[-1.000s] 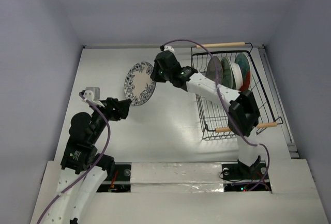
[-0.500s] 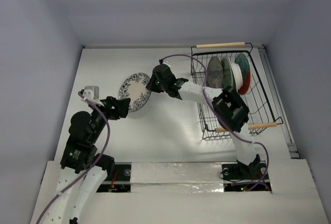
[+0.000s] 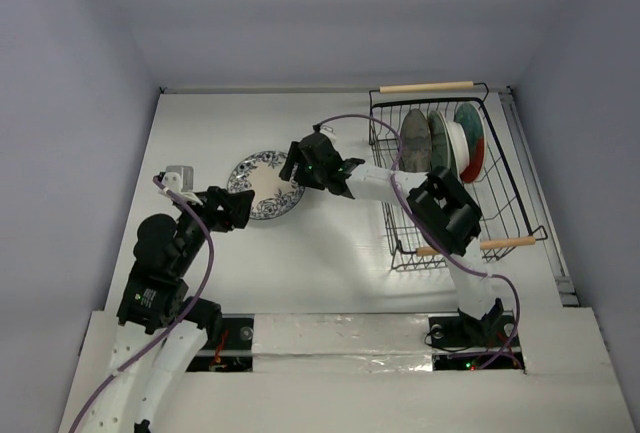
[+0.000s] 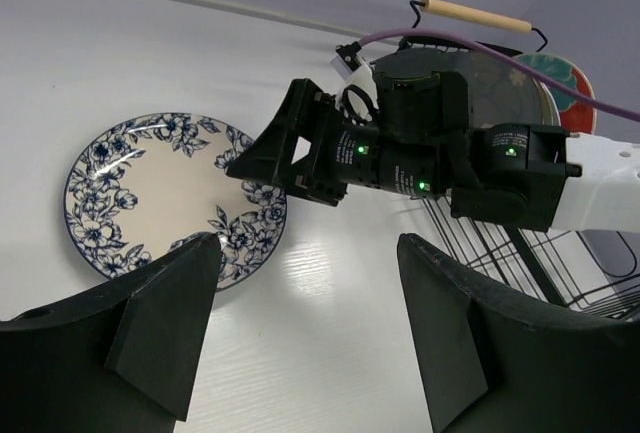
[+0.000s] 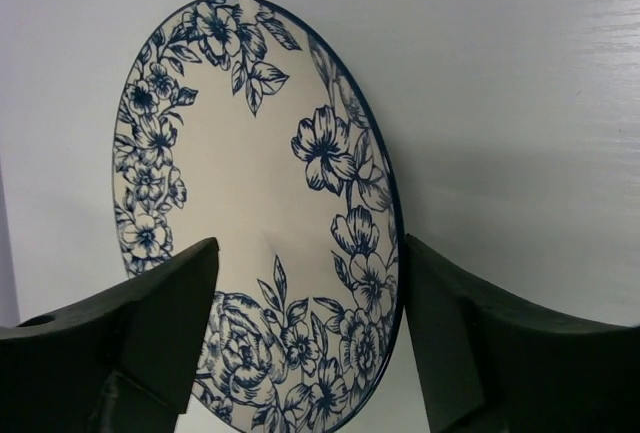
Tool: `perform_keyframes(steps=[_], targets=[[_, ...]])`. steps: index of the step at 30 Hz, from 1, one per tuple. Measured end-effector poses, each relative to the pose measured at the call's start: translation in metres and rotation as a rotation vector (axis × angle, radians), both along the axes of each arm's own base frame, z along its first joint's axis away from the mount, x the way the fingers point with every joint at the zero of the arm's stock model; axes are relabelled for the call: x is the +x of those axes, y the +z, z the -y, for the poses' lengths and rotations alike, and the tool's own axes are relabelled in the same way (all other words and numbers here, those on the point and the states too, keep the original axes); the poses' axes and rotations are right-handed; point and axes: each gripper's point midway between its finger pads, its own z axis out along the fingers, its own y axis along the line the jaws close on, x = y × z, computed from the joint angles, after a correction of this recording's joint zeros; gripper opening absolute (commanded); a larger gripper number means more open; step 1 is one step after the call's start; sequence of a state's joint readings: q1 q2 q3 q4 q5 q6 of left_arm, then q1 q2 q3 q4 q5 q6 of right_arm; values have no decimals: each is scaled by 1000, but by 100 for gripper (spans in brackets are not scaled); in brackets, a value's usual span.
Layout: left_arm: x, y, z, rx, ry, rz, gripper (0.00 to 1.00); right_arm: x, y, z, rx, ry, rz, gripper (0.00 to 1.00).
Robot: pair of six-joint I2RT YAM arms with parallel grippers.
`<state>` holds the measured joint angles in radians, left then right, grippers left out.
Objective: Unload the plates from the dish rack
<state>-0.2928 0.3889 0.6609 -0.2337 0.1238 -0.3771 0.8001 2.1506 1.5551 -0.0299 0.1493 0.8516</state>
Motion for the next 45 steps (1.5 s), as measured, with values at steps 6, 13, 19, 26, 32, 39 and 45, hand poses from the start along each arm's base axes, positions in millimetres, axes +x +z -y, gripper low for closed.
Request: perform_keyframes(steps=[6, 13, 19, 26, 32, 39, 45], targets=[[0, 1, 0, -1, 0, 5, 69, -2, -6, 6, -37, -6, -12, 100], [-2, 4, 0, -5, -2, 16, 70, 0, 3, 20, -107, -15, 26, 88], [-2, 4, 0, -5, -6, 17, 69, 0, 109, 48, -126, -31, 215, 0], [-3, 4, 2, -6, -18, 18, 68, -27, 320, 176, -99, -273, 593, 4], [-4, 4, 4, -6, -27, 18, 67, -25, 305, 279, -330, -452, 565, 50], [-4, 5, 5, -7, -34, 20, 67, -9, 213, 318, -578, -398, 355, 53], [-4, 6, 5, -8, -34, 24, 67, 6, 180, 326, -632, -380, 279, 52]])
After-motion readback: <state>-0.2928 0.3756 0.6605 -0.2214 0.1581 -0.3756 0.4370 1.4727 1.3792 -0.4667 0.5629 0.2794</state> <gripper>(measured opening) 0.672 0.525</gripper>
